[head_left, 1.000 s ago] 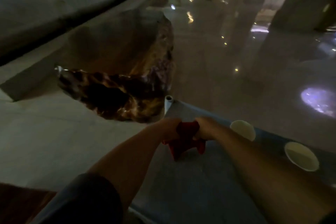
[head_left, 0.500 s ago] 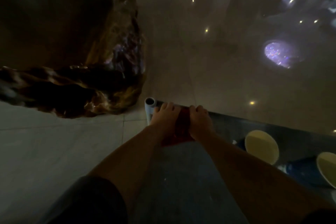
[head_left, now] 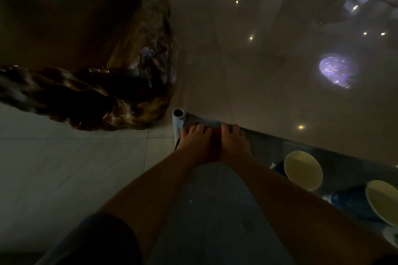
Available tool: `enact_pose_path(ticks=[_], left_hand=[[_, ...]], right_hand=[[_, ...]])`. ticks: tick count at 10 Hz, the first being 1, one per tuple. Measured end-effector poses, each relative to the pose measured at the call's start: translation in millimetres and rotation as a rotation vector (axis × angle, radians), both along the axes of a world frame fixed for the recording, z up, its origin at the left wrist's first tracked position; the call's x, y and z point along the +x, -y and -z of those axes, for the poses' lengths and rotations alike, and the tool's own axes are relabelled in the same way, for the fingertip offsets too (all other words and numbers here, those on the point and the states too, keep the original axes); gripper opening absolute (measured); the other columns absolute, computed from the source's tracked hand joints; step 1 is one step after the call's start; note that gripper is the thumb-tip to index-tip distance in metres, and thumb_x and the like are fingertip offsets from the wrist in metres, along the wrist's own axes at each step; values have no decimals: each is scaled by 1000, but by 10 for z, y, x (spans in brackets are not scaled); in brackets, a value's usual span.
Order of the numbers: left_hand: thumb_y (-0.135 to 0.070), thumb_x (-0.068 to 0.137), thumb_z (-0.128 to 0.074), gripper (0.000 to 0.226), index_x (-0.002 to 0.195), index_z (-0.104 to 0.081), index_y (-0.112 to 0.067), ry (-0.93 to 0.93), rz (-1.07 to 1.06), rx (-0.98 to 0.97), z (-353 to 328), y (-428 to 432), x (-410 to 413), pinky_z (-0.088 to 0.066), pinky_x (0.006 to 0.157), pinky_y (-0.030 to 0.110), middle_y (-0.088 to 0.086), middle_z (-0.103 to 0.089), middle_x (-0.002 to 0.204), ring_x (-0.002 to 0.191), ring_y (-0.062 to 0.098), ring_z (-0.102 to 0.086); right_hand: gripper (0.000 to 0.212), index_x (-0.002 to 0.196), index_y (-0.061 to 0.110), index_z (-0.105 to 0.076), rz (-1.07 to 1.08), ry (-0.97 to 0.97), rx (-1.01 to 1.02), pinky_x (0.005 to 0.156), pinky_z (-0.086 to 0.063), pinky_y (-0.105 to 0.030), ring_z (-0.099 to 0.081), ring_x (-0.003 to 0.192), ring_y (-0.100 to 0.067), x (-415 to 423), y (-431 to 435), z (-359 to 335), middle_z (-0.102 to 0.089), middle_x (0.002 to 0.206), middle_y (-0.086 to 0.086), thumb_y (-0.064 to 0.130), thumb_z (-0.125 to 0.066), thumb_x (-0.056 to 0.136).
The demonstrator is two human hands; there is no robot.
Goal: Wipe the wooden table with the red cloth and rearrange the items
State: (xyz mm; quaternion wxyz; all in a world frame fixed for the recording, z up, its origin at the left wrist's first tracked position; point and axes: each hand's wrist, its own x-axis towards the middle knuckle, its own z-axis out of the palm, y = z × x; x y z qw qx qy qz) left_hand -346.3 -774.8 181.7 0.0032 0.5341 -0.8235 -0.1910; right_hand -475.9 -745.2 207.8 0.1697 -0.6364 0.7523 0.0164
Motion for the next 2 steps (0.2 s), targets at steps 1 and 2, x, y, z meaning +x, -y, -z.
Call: enact_pose_path(ticks=[1, 2], left_hand=[[-57, 80, -60, 69, 138, -47, -22, -6, -111, 83, -178, -150, 66, -30, 107, 44, 4, -44, 139, 128, 26, -40], [-28, 98, -52, 46, 139, -49, -7, -47, -163, 214, -316, -499, 223, -32, 107, 38, 14, -48, 138, 127, 30, -45]], right_hand=[[64, 141, 13, -34, -47, 9, -39, 101, -41, -46, -39, 129, -37, 35, -186, -187, -36, 141, -17, 31, -64, 87], [51, 140, 14, -45, -146, 87, -2, 103, -42, -43, -44, 130, -34, 66, -461, -326, -43, 144, -16, 29, -59, 93]])
